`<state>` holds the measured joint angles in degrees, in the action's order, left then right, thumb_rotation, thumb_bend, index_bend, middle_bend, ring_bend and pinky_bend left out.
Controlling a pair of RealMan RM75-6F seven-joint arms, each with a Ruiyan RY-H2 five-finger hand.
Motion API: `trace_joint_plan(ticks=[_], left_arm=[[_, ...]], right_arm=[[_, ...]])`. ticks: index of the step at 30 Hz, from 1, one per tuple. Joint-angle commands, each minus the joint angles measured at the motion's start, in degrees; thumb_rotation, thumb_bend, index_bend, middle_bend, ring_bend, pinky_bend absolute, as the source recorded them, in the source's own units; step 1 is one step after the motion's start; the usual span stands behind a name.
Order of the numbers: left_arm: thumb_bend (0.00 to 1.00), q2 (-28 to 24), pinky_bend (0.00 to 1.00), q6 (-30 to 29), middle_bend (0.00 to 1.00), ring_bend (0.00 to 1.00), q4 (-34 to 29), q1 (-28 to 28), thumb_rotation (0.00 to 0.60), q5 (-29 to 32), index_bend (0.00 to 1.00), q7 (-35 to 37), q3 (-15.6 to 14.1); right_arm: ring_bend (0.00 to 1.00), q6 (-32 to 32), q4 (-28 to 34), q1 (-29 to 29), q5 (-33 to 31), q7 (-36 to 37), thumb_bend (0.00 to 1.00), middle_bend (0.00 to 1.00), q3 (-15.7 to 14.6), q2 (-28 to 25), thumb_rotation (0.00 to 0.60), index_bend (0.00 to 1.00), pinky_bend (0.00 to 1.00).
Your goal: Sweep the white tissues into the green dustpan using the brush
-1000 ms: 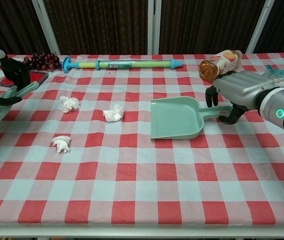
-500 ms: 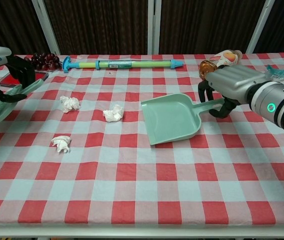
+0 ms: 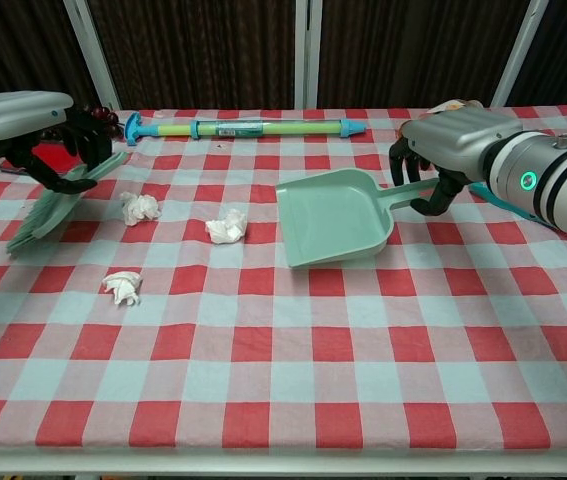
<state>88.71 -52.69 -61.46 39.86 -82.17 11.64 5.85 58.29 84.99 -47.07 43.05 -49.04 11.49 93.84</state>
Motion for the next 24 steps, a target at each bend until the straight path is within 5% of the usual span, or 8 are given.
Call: trace_joint_plan(ticks=[1,24], left_arm=[[0.41,1.80,0.38,1.16,0.54,0.41,2.10,1.26,0.600,0.48,0.51,2.23,0.76],[0.41,7.60,0.41,1.98,0.54,0.41,1.86,7.91,0.600,-1.88,0.51,17.29,2.92]], right_arm=[[0.30,0.20,-0.84,-0.96,-1.30,-0.91,0.43,0.57,0.07,0.97,0.600,0.69,0.07],[0.31,2.18,-4.19,-5.42,-6.50,-3.82,0.43,0.58,0.57,7.09,0.600,0.69,0.07]])
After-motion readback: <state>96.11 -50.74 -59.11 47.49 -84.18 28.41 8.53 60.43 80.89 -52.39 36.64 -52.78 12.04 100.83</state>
